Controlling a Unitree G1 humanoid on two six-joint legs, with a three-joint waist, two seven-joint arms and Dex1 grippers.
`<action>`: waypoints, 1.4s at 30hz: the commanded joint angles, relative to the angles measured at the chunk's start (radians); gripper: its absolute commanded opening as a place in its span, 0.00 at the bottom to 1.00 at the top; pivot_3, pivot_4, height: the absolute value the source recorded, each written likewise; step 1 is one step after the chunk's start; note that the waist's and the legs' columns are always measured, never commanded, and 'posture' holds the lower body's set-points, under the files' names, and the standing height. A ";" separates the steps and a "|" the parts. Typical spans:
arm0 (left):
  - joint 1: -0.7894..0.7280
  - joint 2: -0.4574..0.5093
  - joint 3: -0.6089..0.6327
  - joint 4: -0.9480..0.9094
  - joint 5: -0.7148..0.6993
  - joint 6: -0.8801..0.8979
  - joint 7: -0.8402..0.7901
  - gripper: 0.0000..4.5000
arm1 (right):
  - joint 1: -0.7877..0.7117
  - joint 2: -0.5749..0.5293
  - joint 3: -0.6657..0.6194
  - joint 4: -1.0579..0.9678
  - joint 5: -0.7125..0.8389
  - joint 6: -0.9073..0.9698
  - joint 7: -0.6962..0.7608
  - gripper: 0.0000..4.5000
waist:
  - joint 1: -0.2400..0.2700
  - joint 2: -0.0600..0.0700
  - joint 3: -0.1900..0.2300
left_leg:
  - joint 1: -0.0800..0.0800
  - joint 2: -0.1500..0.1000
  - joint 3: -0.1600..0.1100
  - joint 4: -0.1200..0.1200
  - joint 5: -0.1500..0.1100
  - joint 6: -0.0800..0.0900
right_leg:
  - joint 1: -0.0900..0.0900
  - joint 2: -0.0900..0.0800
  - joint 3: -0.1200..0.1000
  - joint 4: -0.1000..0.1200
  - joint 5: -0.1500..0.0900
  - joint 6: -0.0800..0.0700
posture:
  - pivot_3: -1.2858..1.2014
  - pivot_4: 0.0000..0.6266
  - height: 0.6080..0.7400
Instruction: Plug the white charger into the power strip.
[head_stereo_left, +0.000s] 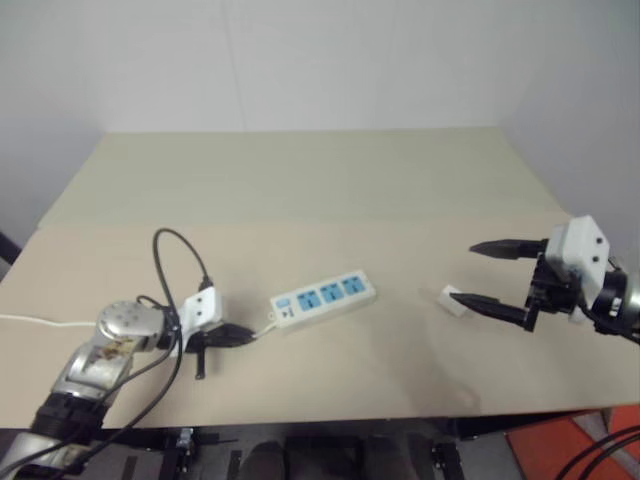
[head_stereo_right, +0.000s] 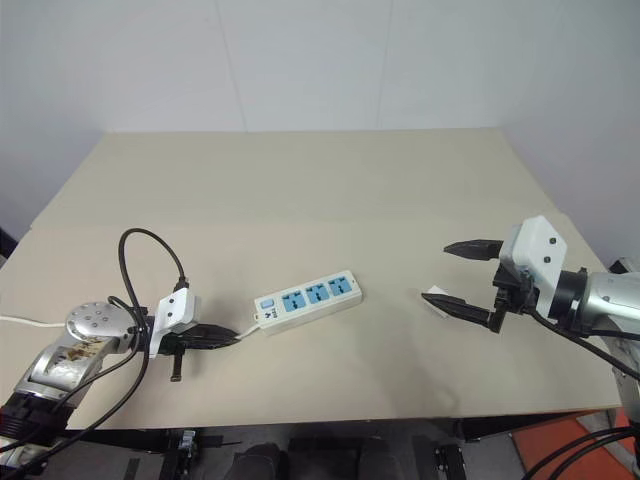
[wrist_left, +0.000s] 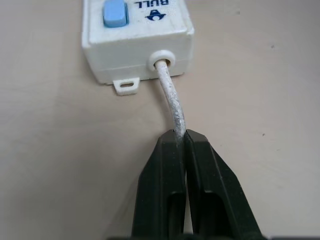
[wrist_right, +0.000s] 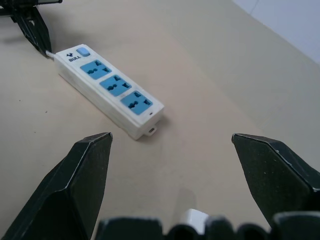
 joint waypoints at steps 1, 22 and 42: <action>-0.005 -0.013 0.055 -0.023 -0.053 0.001 0.002 0.30 | -0.018 -0.007 -0.011 -0.006 0.003 -0.025 -0.003 1.00 | -0.002 0.000 0.000 | 0.000 0.000 0.000 0.000 0.000 0.000 | 0.000 0.000 0.000 0.000 0.000 0.000 | 0.52 0.24 1.00; -0.093 -0.326 0.063 0.206 -0.077 -0.217 0.070 0.99 | -0.012 -0.019 -0.041 -0.038 0.027 0.008 -0.034 1.00 | -0.005 -0.001 0.001 | 0.000 0.000 0.000 0.001 0.000 0.000 | 0.000 0.000 0.001 0.000 0.000 0.000 | 0.52 0.24 1.00; -0.139 -0.413 -0.006 0.450 0.007 -0.306 0.042 0.99 | -0.045 -0.014 -0.013 -0.042 0.038 0.011 -0.032 1.00 | 0.006 -0.001 0.000 | 0.004 -0.001 0.000 0.001 0.000 0.000 | 0.005 0.000 0.000 0.000 0.000 0.000 | 0.52 0.24 1.00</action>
